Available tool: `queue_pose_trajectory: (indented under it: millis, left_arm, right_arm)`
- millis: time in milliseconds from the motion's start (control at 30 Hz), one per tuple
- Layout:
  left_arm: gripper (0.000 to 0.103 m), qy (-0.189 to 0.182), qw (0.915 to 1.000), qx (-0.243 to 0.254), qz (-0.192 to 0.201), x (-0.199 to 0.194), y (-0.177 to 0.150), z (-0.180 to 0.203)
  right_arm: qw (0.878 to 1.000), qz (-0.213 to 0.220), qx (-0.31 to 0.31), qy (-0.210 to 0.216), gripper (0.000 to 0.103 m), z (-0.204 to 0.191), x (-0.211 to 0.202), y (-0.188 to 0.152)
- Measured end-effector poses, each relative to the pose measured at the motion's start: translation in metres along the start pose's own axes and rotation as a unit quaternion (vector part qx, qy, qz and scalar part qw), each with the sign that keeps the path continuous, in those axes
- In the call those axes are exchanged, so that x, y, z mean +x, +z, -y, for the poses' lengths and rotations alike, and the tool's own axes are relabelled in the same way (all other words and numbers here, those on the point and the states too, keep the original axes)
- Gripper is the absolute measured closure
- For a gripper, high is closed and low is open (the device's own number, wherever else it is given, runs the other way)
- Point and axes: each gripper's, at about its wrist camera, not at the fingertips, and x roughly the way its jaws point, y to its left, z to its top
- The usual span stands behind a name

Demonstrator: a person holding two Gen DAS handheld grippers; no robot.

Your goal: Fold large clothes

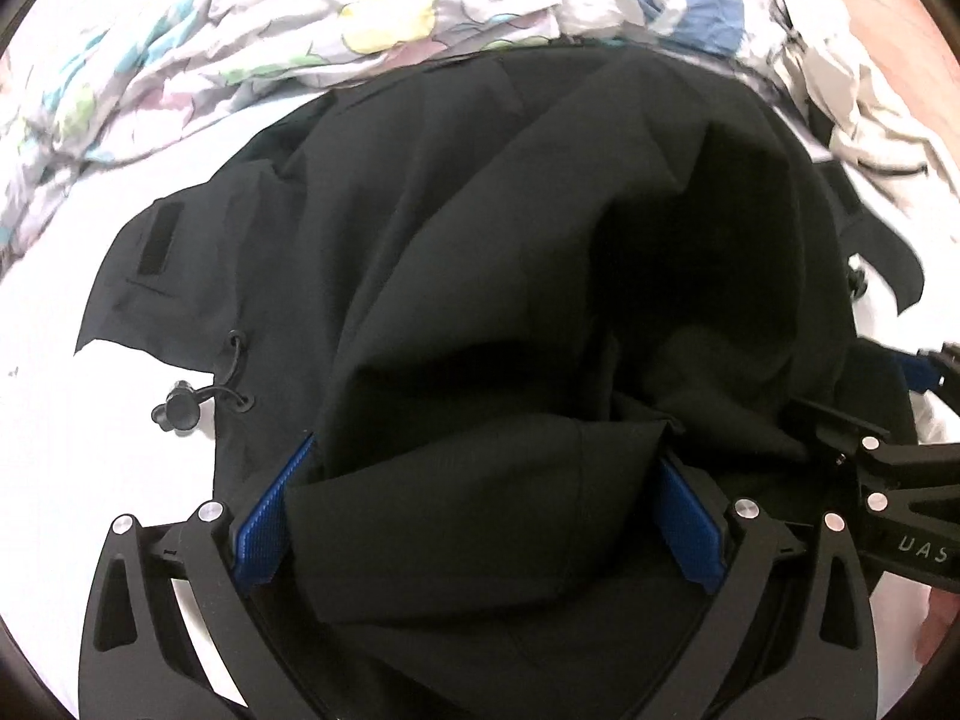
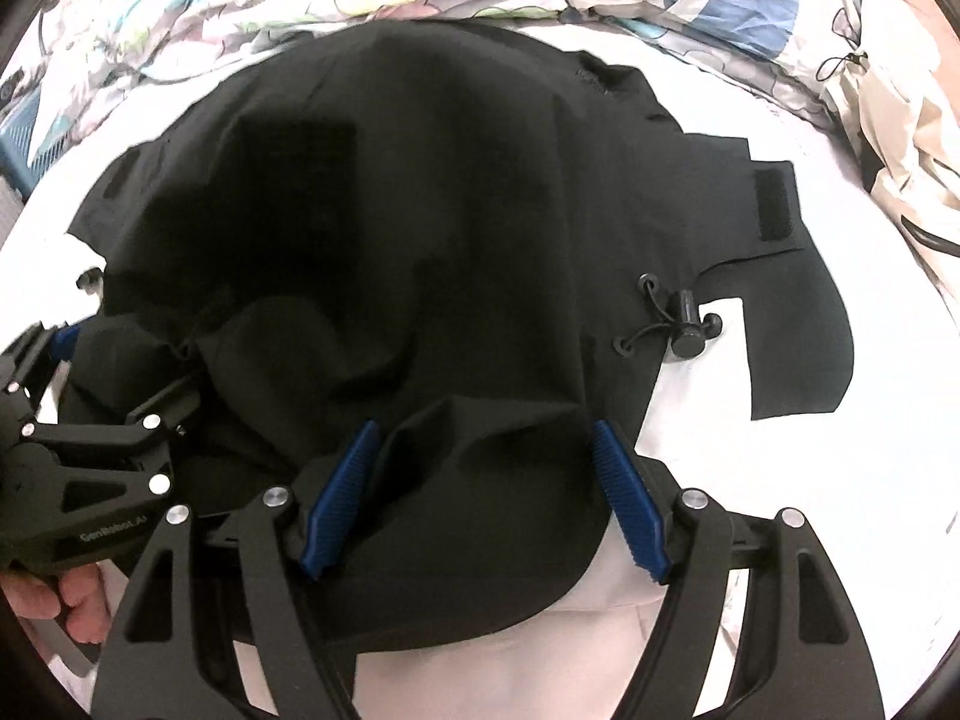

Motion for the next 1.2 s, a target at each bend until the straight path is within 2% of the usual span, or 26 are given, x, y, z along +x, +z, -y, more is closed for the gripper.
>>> queue_pose_trajectory:
  millis: [167, 267, 300, 433, 600, 733, 800, 1000, 1200]
  left_arm:
    - [0.006, 0.007, 0.9999, 0.006, 0.013, -0.016, 0.002, -0.002]
    - [0.005, 0.013, 0.9994, 0.006, 0.032, -0.056, -0.01, -0.009]
    - [0.005, 0.017, 0.9992, 0.007, 0.035, -0.069, -0.017, -0.009]
    - [0.006, 0.057, 0.9972, 0.004, 0.048, -0.138, -0.064, -0.011]
    - [0.006, 0.093, 0.9944, -0.039, 0.03, -0.213, -0.155, -0.028]
    - [0.006, 0.105, 0.9924, -0.063, -0.005, -0.244, -0.224, -0.045]
    - [0.006, 0.1, 0.9921, -0.073, -0.02, -0.256, -0.259, -0.053]
    - [0.006, 0.09, 0.9934, -0.063, -0.033, -0.276, -0.317, -0.052]
    - [0.006, 0.102, 0.9916, -0.064, -0.048, -0.279, -0.359, -0.051]
  right_arm:
    - [1.0, 0.011, 0.001, 0.018, 0.028, 0.008, -0.002, 0.004]
    - [0.999, 0.028, 0.009, 0.028, 0.028, 0.019, -0.028, 0.001]
    - [0.999, 0.033, 0.007, 0.032, 0.025, 0.023, -0.04, -0.004]
    - [0.998, 0.047, -0.013, 0.027, 0.02, 0.036, -0.088, -0.038]
    - [1.0, 0.018, -0.023, 0.007, 0.019, 0.067, -0.132, -0.119]
    - [1.0, -0.009, 0.005, -0.023, 0.019, 0.094, -0.159, -0.181]
    - [0.999, -0.023, 0.027, -0.041, 0.019, 0.106, -0.173, -0.217]
    - [0.993, -0.031, 0.075, -0.084, 0.019, 0.116, -0.21, -0.304]
    - [0.992, -0.047, 0.077, -0.083, 0.019, 0.124, -0.219, -0.348]
